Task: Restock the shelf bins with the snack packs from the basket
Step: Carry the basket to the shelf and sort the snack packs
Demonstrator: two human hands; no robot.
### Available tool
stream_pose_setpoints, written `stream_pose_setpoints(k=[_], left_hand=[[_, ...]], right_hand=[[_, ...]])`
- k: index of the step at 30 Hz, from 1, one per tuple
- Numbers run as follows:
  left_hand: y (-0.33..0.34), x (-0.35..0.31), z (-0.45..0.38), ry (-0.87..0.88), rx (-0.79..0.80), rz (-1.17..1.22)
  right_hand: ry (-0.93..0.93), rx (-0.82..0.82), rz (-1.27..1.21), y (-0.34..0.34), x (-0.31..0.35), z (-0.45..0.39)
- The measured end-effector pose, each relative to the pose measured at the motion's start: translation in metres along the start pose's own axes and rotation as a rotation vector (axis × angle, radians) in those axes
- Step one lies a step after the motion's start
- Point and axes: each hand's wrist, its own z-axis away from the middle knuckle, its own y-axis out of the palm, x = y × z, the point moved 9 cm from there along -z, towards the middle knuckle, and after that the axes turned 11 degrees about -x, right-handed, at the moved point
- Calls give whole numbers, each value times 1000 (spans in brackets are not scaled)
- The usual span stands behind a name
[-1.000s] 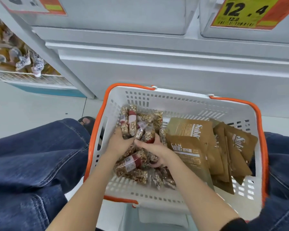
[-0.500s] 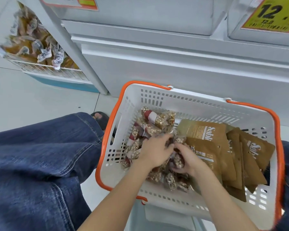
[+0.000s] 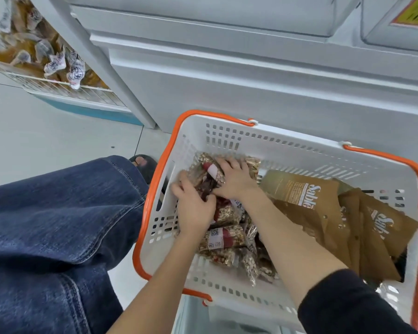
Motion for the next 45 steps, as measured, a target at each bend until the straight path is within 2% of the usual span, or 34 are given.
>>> stream_pose_setpoints(k=[3,6,8,10,11,14,16,18,22,24,26,27,28,29,30,31,32,33,34,37,39,43,45], left_hand=[[-15,7,2,65,-117,-268],[-23,-4,-10,210,-155,-346],[-8,-13,-14,332,-58,-322],[18,-12,-10,371,127,-262],[27,-4,-7,288,226,-171],[42,32,0,-195,509,230],[47,52,1,-337,606,261],[52,61,-4,-334,601,216],[48,62,-7,-324,527,250],[39,55,-8,-303,502,320],[27,45,-7,-271,448,361],[19,41,-6,-250,394,365],[8,36,-3,-199,321,337],[-6,28,0,-66,225,231],[-20,12,7,147,130,62],[-21,-4,19,376,93,-100],[-15,-16,35,573,116,-218],[-4,-23,52,703,182,-300],[5,-23,62,758,236,-360],[8,-23,64,698,246,-402],[8,-25,61,674,267,-470],[20,-41,81,771,355,-520],[32,-52,104,840,408,-526]], right_hand=[[30,-50,64,-5,-10,28],[-59,-9,101,-1,-19,67],[-62,27,35,-1,-27,86],[-42,34,-31,-5,-34,97],[-32,34,-69,-8,-38,101],[-64,68,-148,-7,-42,109],[-116,104,-158,-1,-36,114],[-138,72,-183,1,-29,118],[-71,-115,-211,0,-24,117],[-66,-57,-182,7,-18,114],[-74,109,-212,12,-15,115],[-58,147,-314,10,-14,117],[-2,99,-472,2,-16,118],[95,-41,-618,-7,-24,120],[203,-227,-667,-13,-35,126],[274,-341,-601,-12,-39,134],[289,-328,-538,2,-34,139],[267,-233,-531,21,-22,144],[230,-125,-551,39,-9,144],[237,-12,-756,40,-7,150],[234,-138,-855,5,-22,159],[335,-745,-713,-78,-94,214],[480,-946,-605,-90,-132,249]])
